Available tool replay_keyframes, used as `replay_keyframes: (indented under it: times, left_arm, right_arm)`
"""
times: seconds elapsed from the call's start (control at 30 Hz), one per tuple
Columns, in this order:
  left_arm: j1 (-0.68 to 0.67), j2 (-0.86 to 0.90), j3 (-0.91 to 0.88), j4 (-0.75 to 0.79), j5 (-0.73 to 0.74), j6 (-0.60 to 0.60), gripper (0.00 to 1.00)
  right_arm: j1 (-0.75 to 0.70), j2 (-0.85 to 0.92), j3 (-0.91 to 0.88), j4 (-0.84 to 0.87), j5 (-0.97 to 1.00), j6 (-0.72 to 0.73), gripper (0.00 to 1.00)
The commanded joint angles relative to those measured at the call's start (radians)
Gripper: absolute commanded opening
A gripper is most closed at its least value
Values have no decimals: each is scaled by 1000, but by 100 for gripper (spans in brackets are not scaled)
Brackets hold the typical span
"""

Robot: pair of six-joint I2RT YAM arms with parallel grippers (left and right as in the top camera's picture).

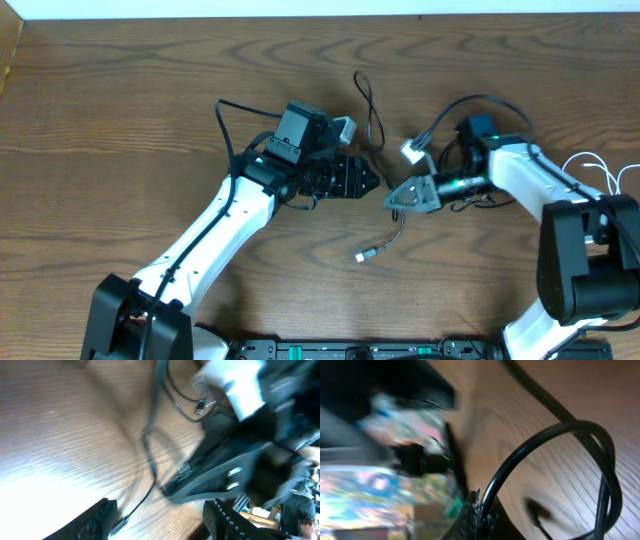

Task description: Untangle cables

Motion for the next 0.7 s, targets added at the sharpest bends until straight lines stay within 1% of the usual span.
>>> replay_keyframes:
  times: [0.0,0.07,0.33,0.47,0.6,0.67]
  left_arm:
    - [23,-21,1,-16,-21,29,58]
    - [22,-21,1,-16,-21,32,56]
    - [22,-21,1,-14,-21,32,56]
    - [22,-20,1,20,50,25,56]
    - [22,-20,1,58,62,-26,55]
    - [22,-20,1,89,102,-30,53]
  right_arm:
    - [-58,-3,9,-1,-277,-37,1]
    - [-64,-3,9,0,-339,-46,1]
    - [-60,-25,27,1,-338,16,1]
    - [-59,-59,60,2,-338,76,1]
    - [-41,-121,93,3,-338,100,1]
    - [-31,-151,108,6,-338,106,1]
